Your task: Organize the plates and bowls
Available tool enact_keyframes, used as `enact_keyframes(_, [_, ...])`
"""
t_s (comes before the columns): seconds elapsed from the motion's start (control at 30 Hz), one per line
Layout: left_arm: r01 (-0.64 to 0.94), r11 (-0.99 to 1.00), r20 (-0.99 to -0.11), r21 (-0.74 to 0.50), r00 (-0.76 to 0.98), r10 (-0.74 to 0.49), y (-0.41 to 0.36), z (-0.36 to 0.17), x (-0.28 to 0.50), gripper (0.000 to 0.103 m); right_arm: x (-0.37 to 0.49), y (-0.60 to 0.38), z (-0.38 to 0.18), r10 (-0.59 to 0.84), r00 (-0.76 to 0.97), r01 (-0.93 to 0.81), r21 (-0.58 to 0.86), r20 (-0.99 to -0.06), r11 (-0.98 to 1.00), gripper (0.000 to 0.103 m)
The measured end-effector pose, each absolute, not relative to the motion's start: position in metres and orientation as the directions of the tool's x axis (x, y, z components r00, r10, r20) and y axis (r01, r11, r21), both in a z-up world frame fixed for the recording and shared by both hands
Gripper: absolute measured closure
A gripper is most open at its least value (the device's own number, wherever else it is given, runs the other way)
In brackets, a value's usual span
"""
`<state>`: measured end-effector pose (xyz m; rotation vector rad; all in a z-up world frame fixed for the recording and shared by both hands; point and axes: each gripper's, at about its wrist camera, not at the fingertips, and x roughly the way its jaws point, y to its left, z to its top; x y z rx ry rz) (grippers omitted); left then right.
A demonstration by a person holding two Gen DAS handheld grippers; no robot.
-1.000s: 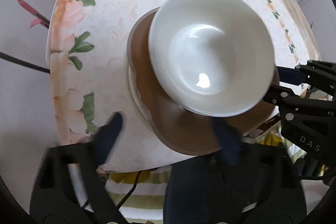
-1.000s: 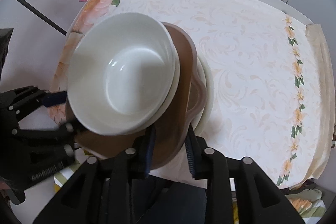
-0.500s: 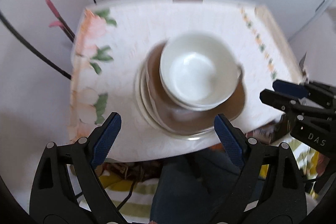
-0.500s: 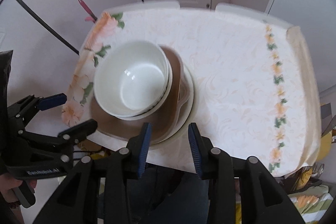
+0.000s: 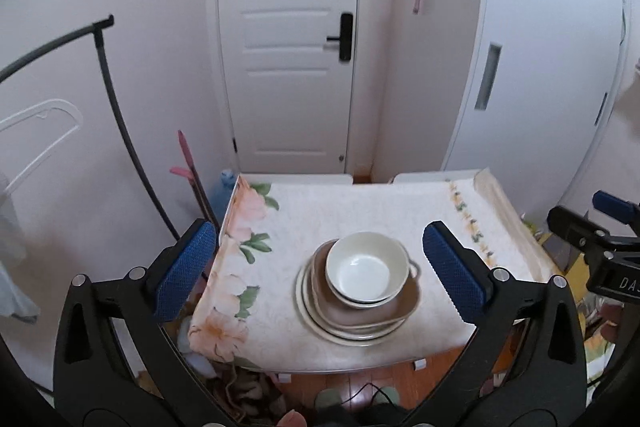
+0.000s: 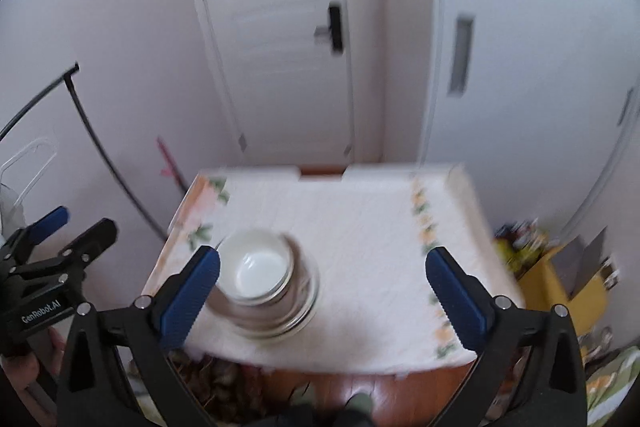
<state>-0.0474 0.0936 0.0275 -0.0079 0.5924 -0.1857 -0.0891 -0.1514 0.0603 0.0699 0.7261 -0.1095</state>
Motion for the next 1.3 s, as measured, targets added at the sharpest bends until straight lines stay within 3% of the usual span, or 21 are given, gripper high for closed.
enact_keyframes(0.2, [0.186, 0.98, -0.485, -0.07, 0.852, -0.196, 0.096, 0.04, -0.084, 0.0, -0.124, -0.146, 0.079, -0.126, 0.814, 0.15, -0.003, -0.567, 0.989, 0.001])
enact_keyframes(0.73, [0.198, 0.979, -0.42, -0.051, 0.885, -0.201, 0.095, 0.055, -0.137, 0.0, -0.162, -0.132, 0.087, -0.156, 0.844, 0.175, -0.012, -0.514, 0.984, 0.001])
enact_keyframes(1.3, [0.195, 0.98, -0.407, -0.029, 0.893, -0.189, 0.092, 0.06, -0.141, 0.0, -0.167, -0.132, 0.092, -0.166, 0.851, 0.186, -0.011, -0.498, 0.983, 0.001])
